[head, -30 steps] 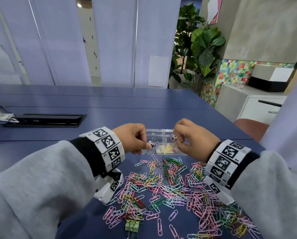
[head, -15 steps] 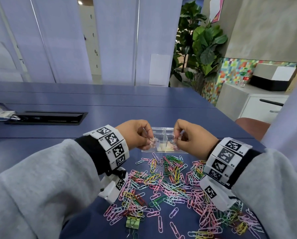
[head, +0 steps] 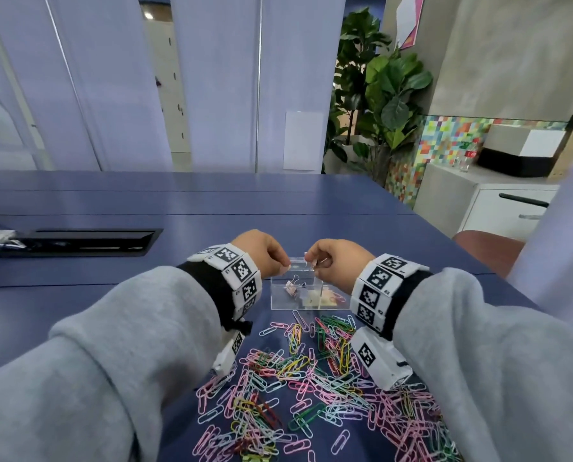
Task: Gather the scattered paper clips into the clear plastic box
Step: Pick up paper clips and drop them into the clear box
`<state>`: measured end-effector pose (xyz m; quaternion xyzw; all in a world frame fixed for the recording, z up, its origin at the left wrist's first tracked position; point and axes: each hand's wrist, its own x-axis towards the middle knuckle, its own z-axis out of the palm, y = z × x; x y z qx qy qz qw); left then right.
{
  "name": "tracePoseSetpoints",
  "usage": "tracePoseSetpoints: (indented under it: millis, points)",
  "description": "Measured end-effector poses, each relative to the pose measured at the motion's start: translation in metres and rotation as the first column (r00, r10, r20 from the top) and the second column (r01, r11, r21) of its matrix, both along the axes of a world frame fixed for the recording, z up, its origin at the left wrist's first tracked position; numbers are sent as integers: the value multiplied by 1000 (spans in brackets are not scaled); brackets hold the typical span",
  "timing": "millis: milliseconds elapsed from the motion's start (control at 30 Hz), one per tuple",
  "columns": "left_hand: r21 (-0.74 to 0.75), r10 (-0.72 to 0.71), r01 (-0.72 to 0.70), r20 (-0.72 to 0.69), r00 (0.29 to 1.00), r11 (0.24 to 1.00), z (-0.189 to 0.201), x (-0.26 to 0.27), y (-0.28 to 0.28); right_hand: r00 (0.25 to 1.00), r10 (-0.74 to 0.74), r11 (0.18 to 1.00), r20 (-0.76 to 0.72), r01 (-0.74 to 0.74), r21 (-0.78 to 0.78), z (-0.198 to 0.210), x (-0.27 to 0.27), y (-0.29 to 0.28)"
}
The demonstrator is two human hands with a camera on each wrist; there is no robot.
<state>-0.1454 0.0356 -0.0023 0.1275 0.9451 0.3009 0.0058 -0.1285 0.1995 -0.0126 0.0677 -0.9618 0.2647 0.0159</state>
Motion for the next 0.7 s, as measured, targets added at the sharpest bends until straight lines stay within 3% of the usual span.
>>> tracePoseSetpoints:
  millis: [133,333,567,700]
  points:
    - [-53,-37,37,13,999,998,-4,-7,4,999,24,1000,44,-25,12,-4,6,6]
    - [-98,-65,66,20,998,993,-9,-3,-1,999,36,999,-14,-36,10,-2,23,30]
    - [-160,-142,151,67,988,976,-7,21,-8,984,107,958,145,-141,250,-3,44,46]
    - [-294,-125,186,214,969,938,-9,31,-6,968,76,914,237,-163,371,-3,51,40]
